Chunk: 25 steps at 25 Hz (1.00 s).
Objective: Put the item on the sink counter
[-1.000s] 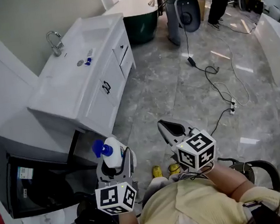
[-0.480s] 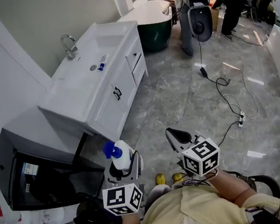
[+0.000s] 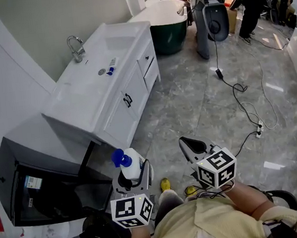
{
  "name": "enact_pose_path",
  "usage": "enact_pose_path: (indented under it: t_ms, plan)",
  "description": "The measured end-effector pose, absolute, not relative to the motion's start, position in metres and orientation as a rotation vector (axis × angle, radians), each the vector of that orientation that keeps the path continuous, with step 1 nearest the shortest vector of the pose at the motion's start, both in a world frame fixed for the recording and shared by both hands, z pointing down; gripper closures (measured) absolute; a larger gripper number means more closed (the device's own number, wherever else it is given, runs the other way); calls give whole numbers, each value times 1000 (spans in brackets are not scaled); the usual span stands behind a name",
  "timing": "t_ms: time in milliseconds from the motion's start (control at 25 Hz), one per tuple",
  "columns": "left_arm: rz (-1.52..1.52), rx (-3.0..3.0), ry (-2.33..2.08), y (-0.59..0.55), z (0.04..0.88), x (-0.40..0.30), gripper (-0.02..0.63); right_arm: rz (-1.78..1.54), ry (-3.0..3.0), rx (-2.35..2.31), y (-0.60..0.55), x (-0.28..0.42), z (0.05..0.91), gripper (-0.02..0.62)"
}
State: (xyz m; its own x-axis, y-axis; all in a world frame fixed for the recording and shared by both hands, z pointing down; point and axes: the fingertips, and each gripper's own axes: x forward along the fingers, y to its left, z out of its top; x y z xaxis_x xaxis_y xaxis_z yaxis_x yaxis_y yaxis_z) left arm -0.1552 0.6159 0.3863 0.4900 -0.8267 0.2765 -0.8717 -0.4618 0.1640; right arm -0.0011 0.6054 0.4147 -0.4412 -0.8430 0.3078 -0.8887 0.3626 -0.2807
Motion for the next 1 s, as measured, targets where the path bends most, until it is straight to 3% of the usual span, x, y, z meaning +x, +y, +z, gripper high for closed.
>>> enact_pose_path:
  t_ms: [1000]
  plan:
    - [237, 2527, -1304, 483, 391, -253, 298, 605, -2444, 1678, 459, -111, 403, 572]
